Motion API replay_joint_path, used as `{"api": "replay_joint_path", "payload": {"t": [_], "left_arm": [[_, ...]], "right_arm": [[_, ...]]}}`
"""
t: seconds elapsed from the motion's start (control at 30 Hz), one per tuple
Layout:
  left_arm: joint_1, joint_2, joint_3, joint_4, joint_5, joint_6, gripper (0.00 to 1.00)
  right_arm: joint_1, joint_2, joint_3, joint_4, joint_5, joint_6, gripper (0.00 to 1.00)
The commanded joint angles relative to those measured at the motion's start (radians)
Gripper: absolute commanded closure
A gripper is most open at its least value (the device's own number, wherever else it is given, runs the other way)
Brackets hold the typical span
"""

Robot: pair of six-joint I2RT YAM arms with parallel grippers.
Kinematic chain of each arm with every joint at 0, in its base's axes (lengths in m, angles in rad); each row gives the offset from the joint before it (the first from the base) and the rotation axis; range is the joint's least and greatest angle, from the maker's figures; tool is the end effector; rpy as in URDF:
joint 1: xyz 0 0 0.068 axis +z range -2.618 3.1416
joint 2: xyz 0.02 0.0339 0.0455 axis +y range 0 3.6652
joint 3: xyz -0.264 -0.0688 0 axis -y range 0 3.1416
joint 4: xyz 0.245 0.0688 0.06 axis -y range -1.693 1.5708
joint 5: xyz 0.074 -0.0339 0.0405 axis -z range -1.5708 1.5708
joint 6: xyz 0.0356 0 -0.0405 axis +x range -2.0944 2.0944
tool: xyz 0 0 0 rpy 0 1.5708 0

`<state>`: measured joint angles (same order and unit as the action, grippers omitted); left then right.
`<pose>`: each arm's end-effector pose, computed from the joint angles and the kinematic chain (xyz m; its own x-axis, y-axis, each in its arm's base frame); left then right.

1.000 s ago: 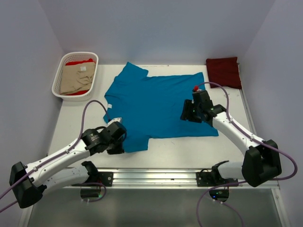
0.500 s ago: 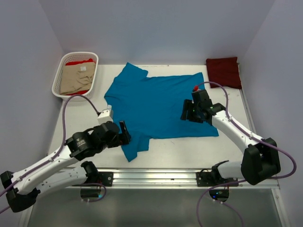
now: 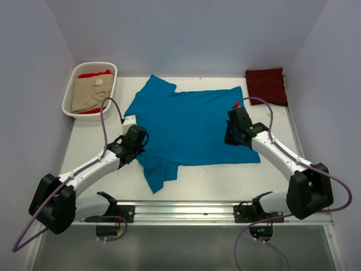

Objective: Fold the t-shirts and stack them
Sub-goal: Flatten the tshirt out

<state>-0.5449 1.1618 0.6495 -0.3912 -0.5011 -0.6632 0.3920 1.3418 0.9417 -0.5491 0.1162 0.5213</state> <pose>0.1996 -0.1010 0.2053 -0.6527 -0.2358 -0.7200 -0.2557 0.9631 -0.0836 0.2537 0.1004 0.2415 -0.8094 0.2006 -0.5519 0.0992 0.9730 0.2083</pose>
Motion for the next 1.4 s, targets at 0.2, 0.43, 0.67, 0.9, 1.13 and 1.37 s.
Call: {"api": "replay_joint_path", "payload": {"t": [0.2,0.43,0.67,0.9,1.13,1.37], "left_arm": [[0.108,0.193,0.053,0.153,0.042,0.082,1.0],[0.132,0.318,0.05,0.189,0.068,0.07,1.0],[0.197,0.423,0.061,0.215,0.091,0.073,1.0],[0.261,0.446,0.067,0.249,0.114,0.077,1.0],[0.26,0.19,0.016,0.218,0.185,0.091,0.96],[0.237,-0.206,0.018,-0.065,0.383,0.076,0.34]], "right_arm": [[-0.071,0.166,0.029,-0.158,0.333,0.17,1.0],[-0.074,0.168,-0.012,-0.137,0.342,0.206,1.0],[-0.073,0.109,-0.041,-0.158,0.364,0.201,1.0],[-0.074,0.036,-0.058,-0.156,0.309,0.177,1.0],[-0.074,-0.006,-0.063,-0.17,0.31,0.166,1.0],[-0.074,-0.058,-0.096,-0.153,0.275,0.177,0.56]]}}
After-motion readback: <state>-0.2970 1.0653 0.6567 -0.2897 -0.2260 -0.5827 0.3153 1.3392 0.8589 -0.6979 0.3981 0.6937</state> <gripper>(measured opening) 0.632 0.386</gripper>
